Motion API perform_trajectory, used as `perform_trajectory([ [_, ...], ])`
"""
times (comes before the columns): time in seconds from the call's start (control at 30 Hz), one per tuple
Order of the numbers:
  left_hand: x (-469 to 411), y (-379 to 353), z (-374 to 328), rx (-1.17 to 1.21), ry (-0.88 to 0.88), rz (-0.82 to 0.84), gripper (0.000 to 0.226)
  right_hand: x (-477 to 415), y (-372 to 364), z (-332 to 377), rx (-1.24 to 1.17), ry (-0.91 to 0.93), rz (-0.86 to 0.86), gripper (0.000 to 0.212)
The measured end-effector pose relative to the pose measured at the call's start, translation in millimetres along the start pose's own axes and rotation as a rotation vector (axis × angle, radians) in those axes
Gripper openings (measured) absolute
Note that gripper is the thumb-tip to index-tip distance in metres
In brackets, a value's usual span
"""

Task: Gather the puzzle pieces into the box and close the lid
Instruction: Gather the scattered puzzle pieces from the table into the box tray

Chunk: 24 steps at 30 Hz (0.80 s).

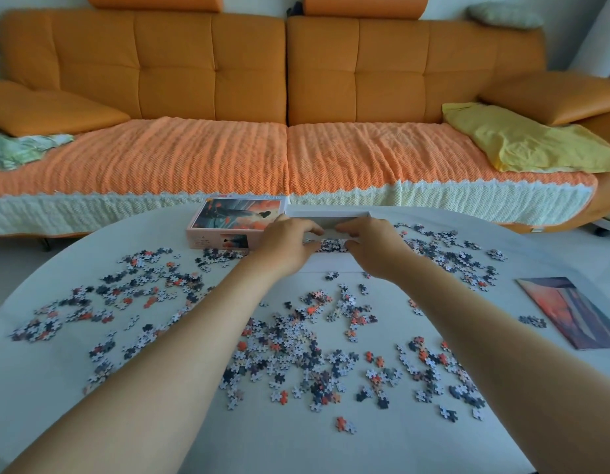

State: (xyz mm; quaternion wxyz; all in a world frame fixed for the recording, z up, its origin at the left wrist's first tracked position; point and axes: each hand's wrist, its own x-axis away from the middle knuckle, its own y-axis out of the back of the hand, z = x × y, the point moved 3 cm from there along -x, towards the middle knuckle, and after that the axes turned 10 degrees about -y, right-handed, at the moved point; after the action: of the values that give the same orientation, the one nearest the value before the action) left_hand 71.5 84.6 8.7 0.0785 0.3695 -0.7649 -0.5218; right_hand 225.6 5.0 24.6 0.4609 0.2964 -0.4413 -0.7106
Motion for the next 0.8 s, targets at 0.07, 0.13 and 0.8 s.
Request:
perform_trajectory([
  [0.07,4,3,-3,-0.017,-0.069,-0.032,0.025,-1,1,-1,0.004,0.027,-0.044,0.039],
  [0.13,12,8,-10,-0.046,-0.146,-0.111,0.021,2,6,1,-0.032,0.085,-0.107,0.037],
  [0.8,77,-17,-44,0.048,-0.176,0.313,0.023,85,-19,-8,0.090,0.004,0.133,0.050],
])
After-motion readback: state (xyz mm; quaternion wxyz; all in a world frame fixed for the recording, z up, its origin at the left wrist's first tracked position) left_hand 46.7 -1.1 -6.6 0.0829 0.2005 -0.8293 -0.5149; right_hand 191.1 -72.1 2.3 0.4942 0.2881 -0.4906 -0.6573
